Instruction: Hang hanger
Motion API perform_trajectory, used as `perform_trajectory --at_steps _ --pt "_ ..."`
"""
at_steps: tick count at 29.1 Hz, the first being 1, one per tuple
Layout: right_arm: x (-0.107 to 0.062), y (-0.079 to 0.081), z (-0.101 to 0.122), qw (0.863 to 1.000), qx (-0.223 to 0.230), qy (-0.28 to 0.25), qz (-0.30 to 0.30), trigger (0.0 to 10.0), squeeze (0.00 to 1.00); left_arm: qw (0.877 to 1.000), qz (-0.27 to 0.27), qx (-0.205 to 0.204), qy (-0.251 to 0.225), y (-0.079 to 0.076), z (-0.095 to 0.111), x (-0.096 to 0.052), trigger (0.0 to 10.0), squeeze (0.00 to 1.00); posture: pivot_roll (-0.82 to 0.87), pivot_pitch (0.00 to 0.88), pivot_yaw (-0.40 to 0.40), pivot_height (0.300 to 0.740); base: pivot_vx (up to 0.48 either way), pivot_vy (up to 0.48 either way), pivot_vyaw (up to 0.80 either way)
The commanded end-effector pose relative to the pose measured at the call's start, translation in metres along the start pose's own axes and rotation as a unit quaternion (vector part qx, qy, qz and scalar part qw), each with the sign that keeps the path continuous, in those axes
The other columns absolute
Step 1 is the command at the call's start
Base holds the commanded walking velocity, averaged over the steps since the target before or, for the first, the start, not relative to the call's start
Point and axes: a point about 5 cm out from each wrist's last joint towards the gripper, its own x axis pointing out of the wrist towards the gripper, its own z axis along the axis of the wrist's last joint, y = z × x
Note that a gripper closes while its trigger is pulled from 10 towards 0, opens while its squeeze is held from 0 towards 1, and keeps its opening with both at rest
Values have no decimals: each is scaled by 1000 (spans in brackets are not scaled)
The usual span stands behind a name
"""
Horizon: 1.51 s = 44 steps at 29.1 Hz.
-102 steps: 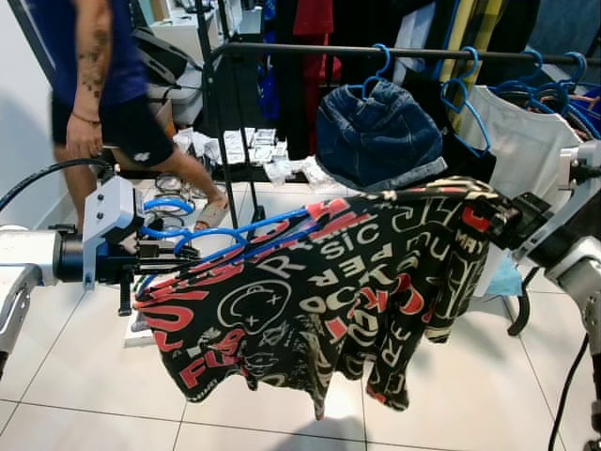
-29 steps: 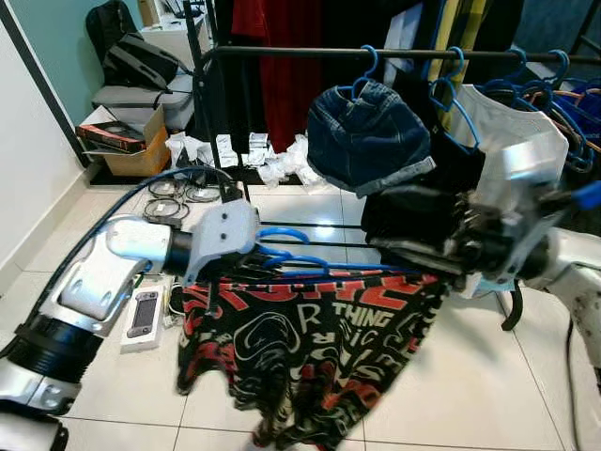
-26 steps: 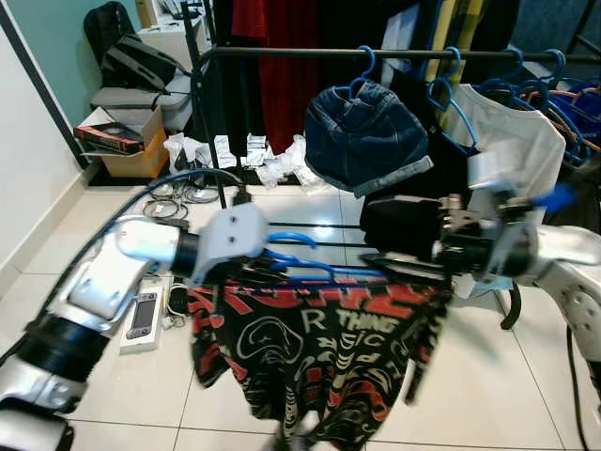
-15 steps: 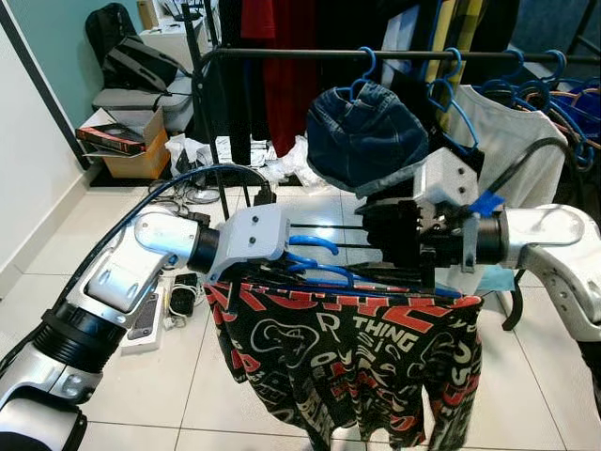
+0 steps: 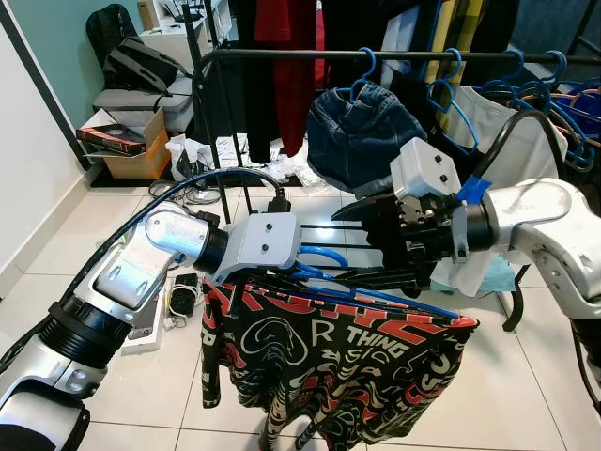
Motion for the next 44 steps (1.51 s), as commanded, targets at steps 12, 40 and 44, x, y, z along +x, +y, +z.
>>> perform_trajectory --at_steps 12,40,44 --pt "-3 11 -25 988 -5 147 49 10000 0 1000 -9 7 17 2 0 -5 10000 0 -79 45 52 740 0 0 0" --pt "37 8 -40 986 -12 156 50 0 0 1000 -17 7 -13 6 16 4 10000 0 -73 43 52 740 0 0 0" --pt "37 8 -42 985 -13 164 48 0 0 1000 -18 8 -12 6 17 4 10000 0 -74 40 52 740 0 0 0"
